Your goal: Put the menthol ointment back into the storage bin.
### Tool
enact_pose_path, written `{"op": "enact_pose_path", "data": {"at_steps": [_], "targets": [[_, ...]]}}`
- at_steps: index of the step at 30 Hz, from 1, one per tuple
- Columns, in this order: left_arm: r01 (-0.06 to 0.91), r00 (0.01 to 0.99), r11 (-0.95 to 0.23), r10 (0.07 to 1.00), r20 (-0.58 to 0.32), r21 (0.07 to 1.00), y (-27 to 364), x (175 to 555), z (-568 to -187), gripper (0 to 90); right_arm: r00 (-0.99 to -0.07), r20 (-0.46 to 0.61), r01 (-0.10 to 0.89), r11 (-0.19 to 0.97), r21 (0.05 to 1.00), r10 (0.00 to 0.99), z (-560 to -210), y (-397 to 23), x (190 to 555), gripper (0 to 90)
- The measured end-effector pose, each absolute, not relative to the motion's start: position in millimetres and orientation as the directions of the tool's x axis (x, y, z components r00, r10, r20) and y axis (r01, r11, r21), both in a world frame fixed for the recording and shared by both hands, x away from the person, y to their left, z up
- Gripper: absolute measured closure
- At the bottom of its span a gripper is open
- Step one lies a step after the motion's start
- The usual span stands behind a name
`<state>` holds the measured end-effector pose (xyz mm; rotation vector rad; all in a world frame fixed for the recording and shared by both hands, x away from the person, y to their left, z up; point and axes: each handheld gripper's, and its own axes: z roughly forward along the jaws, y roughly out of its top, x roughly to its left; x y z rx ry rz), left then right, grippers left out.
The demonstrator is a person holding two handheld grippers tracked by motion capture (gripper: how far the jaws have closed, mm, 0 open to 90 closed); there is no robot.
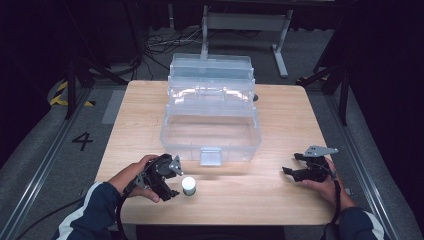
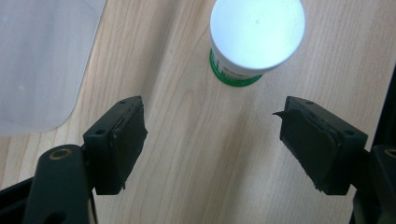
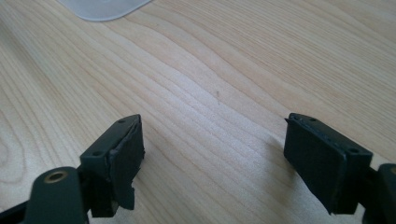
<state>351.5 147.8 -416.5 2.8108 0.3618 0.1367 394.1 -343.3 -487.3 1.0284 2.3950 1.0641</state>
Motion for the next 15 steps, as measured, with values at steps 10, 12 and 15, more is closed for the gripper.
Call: {"op": "enact_pose_path", "data": {"at_steps": [10, 12, 15], "targets": [[0.211, 0.971, -0.928, 0.235, 0.042, 0.306, 134, 356, -417, 23.4, -0.688, -0.004, 0.483, 0.463, 0.743, 0.725, -487, -343, 394, 20.4], [0.204, 0.973, -0.933, 0.226, 0.039, 0.296, 130, 357, -419, 24.4, -0.688, -0.003, 0.484, 0.462, 0.743, 0.725, -487, -343, 394, 20.4], [0.193, 0.977, -0.936, 0.212, 0.031, 0.295, 127, 359, -421, 24.4, -0.688, -0.004, 0.483, 0.462, 0.743, 0.725, -487, -343, 394, 20.4]]}}
